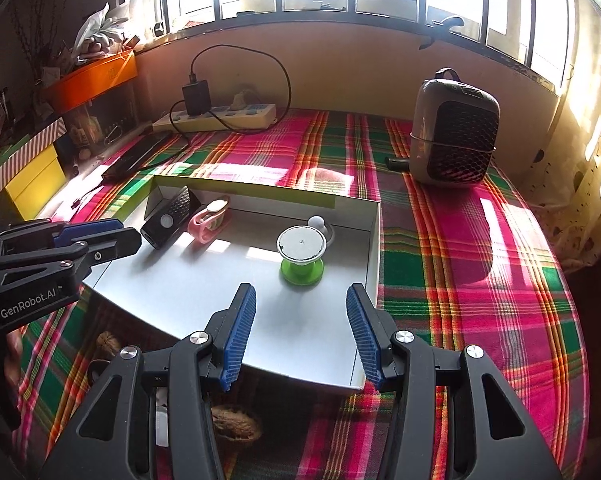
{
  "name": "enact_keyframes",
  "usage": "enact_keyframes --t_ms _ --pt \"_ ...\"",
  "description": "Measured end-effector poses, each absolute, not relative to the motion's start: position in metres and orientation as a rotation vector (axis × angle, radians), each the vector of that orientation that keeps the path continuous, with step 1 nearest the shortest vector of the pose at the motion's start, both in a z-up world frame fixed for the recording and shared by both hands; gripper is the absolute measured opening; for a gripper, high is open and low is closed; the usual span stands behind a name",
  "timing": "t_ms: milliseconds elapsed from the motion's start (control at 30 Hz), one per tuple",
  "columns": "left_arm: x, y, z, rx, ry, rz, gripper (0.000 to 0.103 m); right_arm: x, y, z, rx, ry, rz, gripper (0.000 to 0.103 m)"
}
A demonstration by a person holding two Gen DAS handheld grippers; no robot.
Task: Organize objects
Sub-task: 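Withdraw both tools from the box toward the remaining items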
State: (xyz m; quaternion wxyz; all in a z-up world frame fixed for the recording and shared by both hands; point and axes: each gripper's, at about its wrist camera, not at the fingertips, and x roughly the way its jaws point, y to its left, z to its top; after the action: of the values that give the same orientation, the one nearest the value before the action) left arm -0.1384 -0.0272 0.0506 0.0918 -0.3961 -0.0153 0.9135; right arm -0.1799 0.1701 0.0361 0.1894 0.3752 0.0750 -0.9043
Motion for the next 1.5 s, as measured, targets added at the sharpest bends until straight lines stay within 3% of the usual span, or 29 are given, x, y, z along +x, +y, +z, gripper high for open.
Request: enact_keyframes --t_ms 767,1500 --pt "-0.072 -0.062 0.034 -1.18 -0.195 2.667 0.028 -0.132 0.194 0.039 0.987 0.208 -2.553 0.049" --pt "-0.058 -0.034 0.014 -1.218 -0.233 2.48 0.033 -0.122 0.203 0.022 1.044 0.184 -2.524 0.049"
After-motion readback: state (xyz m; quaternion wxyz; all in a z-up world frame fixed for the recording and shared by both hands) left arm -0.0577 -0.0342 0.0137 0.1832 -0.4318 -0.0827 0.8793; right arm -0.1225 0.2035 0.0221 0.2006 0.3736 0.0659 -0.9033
